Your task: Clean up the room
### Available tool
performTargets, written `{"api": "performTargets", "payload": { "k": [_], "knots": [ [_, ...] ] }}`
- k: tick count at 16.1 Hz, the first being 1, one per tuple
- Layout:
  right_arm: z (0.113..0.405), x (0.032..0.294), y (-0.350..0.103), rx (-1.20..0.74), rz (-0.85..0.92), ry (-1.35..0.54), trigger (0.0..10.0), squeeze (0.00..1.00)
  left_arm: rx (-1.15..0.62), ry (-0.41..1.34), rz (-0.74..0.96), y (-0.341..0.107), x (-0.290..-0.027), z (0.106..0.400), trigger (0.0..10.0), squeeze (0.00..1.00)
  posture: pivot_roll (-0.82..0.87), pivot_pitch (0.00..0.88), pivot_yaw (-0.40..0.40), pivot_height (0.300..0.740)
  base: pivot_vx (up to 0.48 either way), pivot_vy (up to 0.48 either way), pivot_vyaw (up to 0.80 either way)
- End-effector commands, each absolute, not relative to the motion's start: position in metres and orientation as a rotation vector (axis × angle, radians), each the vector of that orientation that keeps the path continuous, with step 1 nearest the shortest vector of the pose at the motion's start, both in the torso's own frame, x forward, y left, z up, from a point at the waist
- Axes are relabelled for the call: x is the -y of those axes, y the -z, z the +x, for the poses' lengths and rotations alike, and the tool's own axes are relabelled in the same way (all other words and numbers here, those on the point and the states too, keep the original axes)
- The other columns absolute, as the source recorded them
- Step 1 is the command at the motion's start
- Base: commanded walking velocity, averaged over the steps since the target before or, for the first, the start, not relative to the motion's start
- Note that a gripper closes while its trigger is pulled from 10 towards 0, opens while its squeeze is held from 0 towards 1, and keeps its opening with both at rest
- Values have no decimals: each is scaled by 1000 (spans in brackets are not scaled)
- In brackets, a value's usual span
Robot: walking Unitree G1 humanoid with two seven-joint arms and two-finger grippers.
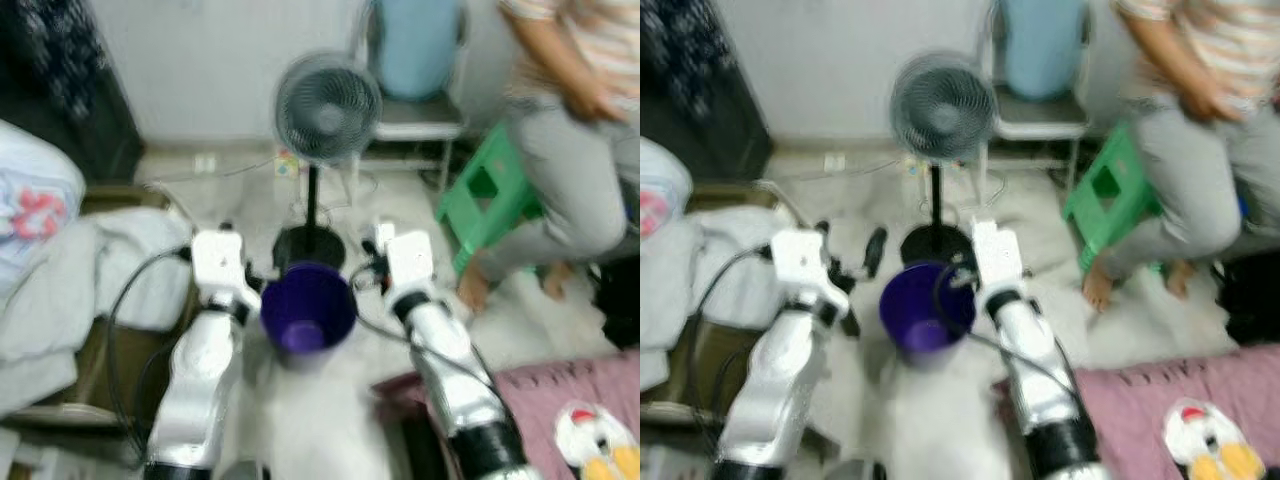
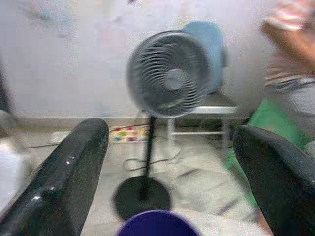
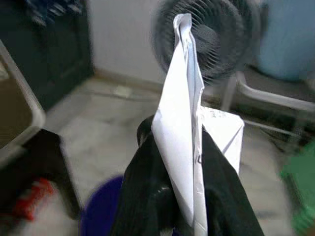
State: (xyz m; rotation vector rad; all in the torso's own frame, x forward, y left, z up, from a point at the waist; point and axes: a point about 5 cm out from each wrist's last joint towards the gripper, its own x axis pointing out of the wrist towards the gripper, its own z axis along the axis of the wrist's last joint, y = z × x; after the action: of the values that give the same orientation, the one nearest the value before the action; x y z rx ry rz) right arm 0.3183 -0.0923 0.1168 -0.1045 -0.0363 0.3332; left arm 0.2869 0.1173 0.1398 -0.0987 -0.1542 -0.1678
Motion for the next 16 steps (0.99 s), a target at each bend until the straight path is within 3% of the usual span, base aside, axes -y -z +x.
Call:
{"api": "performTargets", "payload": {
  "k": [1, 6, 11, 14, 16],
  "knots": [
    [319, 95, -118, 44, -115, -335, 10000, 0, 160, 190, -110, -142, -112, 285, 10000, 0, -21, 120, -40, 740, 0, 0, 800],
    [323, 95, -121, 55, -109, -329, 10000, 0, 167, 245, -131, -141, -116, 280, 10000, 0, -20, 117, -41, 740, 0, 0, 250],
    [324, 100, -121, 56, -83, -293, 10000, 0, 167, 488, -190, -145, -96, 269, 10000, 0, -26, 122, -42, 740, 0, 0, 0],
    [324, 98, -124, 73, -79, -298, 10000, 0, 170, 486, -180, -144, -93, 271, 10000, 0, -32, 125, -38, 740, 0, 0, 0],
    [324, 100, -124, 73, -97, -279, 10000, 0, 174, 485, -185, -147, -91, 273, 10000, 0, -31, 126, -41, 740, 0, 0, 800]
  ]
}}
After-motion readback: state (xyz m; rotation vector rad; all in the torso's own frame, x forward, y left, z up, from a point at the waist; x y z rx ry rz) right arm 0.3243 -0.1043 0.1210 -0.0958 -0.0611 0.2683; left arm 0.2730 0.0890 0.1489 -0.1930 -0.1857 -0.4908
